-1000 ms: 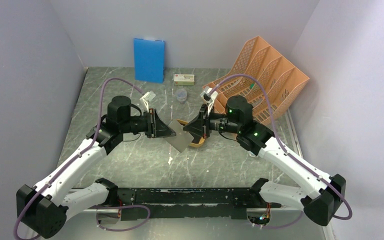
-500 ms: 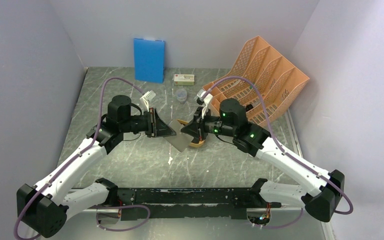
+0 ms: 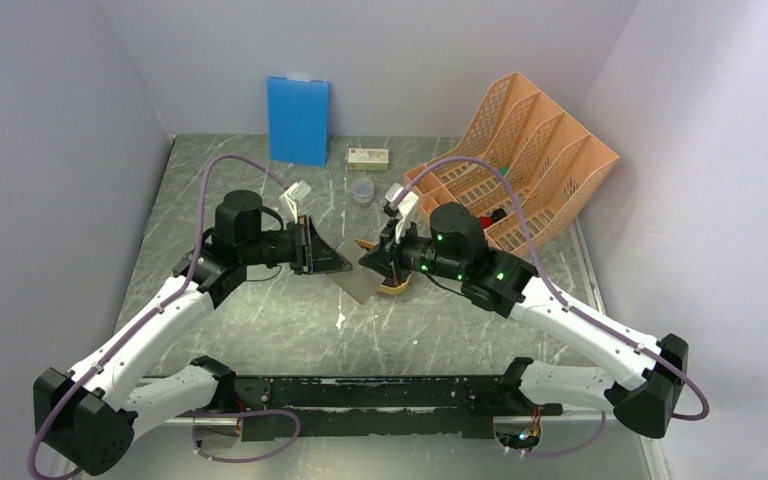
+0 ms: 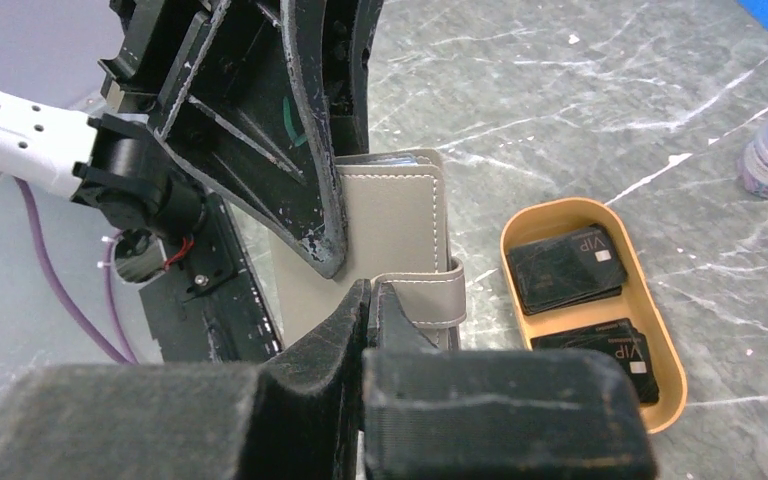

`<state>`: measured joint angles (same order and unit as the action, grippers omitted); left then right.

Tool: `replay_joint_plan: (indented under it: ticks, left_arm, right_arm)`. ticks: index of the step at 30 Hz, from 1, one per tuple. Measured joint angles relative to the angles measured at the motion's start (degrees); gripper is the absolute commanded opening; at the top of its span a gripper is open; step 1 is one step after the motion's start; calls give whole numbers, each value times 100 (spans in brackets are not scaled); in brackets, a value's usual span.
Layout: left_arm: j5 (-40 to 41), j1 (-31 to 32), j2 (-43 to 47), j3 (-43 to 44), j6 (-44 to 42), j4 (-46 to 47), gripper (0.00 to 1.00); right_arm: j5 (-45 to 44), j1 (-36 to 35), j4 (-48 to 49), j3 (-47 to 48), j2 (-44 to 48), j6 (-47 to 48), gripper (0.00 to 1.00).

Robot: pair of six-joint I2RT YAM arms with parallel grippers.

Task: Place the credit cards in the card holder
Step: Close the card holder.

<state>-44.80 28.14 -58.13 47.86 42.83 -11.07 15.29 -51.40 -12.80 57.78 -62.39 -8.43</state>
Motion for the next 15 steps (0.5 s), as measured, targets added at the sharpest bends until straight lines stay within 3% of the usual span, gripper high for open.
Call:
replay_joint_plan:
  ticks: [15]
  left_arm:
    - [44, -20, 0, 0, 9, -129, 5]
  right_arm:
    - [-850, -487, -184, 168, -140, 339, 0]
